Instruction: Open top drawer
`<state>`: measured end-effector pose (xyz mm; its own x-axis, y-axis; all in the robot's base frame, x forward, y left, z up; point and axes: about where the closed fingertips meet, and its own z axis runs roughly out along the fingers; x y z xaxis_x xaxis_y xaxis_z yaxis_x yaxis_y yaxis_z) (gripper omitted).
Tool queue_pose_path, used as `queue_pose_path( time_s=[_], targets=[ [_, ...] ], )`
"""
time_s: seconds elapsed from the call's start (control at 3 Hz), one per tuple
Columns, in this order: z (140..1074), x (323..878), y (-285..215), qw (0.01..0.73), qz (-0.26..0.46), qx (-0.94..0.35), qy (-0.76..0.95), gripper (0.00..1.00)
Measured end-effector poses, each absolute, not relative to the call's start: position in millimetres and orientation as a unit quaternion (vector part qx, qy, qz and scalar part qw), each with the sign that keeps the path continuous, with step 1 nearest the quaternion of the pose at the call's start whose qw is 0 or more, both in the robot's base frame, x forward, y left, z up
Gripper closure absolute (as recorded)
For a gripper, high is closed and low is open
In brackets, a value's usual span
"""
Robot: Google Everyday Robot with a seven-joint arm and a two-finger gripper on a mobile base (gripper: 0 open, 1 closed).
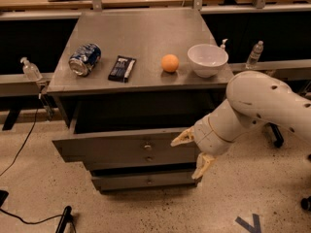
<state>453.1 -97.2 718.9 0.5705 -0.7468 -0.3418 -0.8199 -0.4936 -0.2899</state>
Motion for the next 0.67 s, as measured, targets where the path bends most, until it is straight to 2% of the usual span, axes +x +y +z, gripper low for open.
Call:
queue_pose_path(
  time_s=[0.33,0.67],
  targets=[
    [724.1,456.3,-94.3,0.228,0.074,-0.858,0.454,0.36],
    [730.3,482.1,-78.1,0.246,0.048,-0.858,0.448,0.26]
  ],
)
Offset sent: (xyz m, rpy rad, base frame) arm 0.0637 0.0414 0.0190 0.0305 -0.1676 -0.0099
